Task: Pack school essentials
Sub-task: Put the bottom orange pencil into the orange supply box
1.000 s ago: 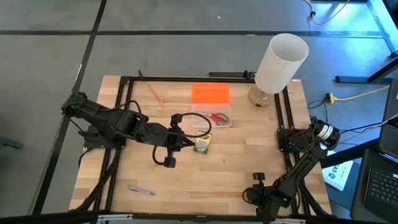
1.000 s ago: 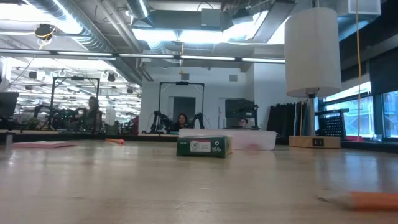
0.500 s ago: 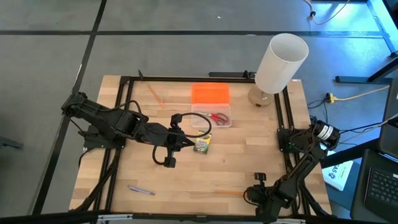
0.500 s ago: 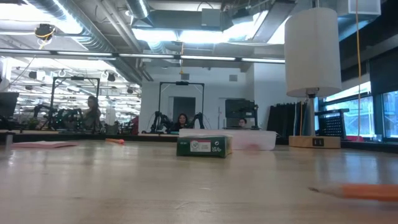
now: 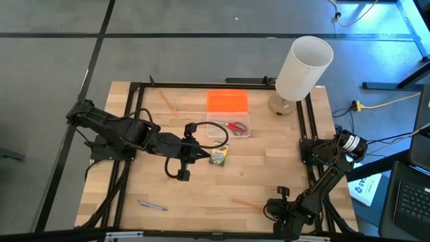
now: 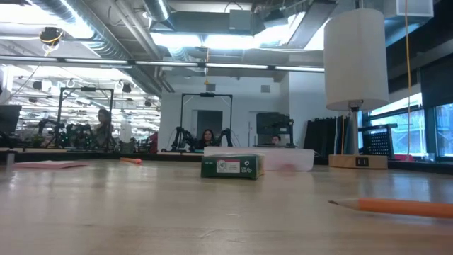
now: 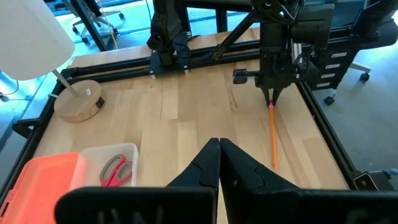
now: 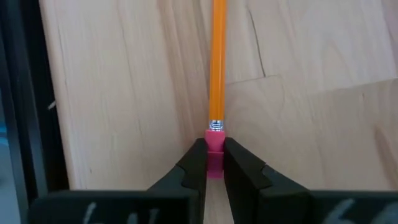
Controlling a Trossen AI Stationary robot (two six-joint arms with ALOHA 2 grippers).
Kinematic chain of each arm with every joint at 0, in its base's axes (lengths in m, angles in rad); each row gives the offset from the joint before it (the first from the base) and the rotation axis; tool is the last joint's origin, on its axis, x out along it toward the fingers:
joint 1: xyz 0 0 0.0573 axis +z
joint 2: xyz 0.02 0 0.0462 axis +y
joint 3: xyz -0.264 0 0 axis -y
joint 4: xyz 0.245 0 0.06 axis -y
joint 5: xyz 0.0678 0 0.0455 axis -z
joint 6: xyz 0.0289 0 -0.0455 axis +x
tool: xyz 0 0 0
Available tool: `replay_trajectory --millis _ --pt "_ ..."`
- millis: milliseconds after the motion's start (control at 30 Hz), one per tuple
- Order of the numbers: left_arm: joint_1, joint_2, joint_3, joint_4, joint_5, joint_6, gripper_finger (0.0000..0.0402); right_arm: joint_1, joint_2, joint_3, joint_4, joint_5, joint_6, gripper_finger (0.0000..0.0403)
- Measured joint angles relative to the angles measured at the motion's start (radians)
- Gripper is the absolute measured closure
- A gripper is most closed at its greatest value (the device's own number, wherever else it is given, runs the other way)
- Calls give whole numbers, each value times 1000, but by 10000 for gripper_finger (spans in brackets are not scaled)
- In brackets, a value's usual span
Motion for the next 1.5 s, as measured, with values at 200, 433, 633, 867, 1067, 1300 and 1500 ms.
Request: replay_trajectory --millis 200,433,633,867,1067,1300,1500 --pt "0 0 0 0 0 0 401 -2 -20 -3 0 7 9 358" --pt "0 0 0 0 1 0 401 -14 -47 -5 -14 26 9 358" --pt "0 0 0 0 1 0 401 -44 -92 -3 -26 38 6 357" --pt "0 0 1 0 1 0 401 -93 -171 -2 -70 36 3 357" --pt "0 0 1 0 1 0 401 -148 -256 -2 -156 35 -6 357" --pt "0 0 1 -1 0 0 401 -239 -362 -1 -239 34 -123 357" --pt "0 0 1 -2 0 0 401 -350 -433 -1 -280 34 -288 357"
